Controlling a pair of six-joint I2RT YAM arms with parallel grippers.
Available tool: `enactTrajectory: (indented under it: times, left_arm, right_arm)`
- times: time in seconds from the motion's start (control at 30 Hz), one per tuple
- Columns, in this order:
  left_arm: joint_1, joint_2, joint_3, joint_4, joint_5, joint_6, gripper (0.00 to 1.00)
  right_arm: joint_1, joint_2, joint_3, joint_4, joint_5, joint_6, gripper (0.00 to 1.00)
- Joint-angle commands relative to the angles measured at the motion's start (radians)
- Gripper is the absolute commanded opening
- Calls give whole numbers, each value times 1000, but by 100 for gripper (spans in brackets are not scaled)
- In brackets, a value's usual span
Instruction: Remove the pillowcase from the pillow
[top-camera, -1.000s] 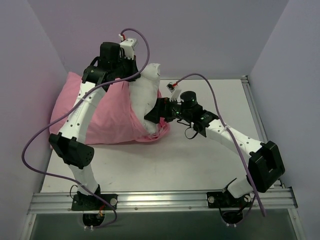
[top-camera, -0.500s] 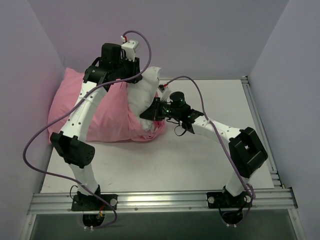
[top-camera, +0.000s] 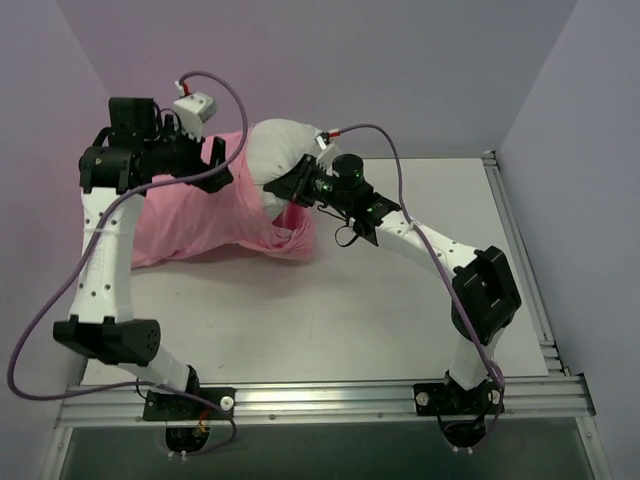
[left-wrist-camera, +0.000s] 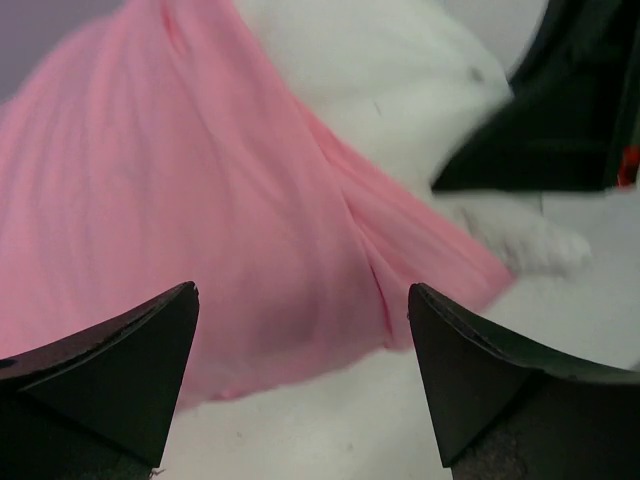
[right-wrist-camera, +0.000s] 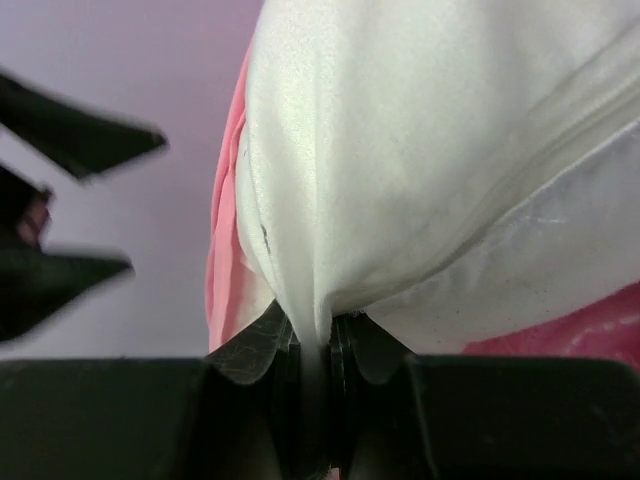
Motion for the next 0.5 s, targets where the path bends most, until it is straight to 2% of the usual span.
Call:
enactTrajectory:
  times: [0.0, 0.07, 0.17, 0.37, 0.43, 0.47]
  left_arm:
    - [-22, -199, -240, -66, 25, 150, 94]
    - [-19, -294, -404, -13, -13, 147, 94]
    - [-22, -363, -506, 93, -50, 100, 94]
    - [-36, -325, -617, 261, -122, -18, 98]
    - [-48, -304, -634, 295, -137, -46, 83]
    - [-50, -285, -637, 304, -140, -51, 68]
  right_arm:
    - [24, 5, 113, 165, 79, 115, 0]
    - [35, 15, 132, 162, 112, 124, 0]
    - [52, 26, 159, 162, 135, 132, 0]
    - [78, 38, 210, 132, 153, 118, 0]
    - [78, 40, 215, 129, 156, 116, 0]
    - [80, 40, 219, 128, 158, 115, 0]
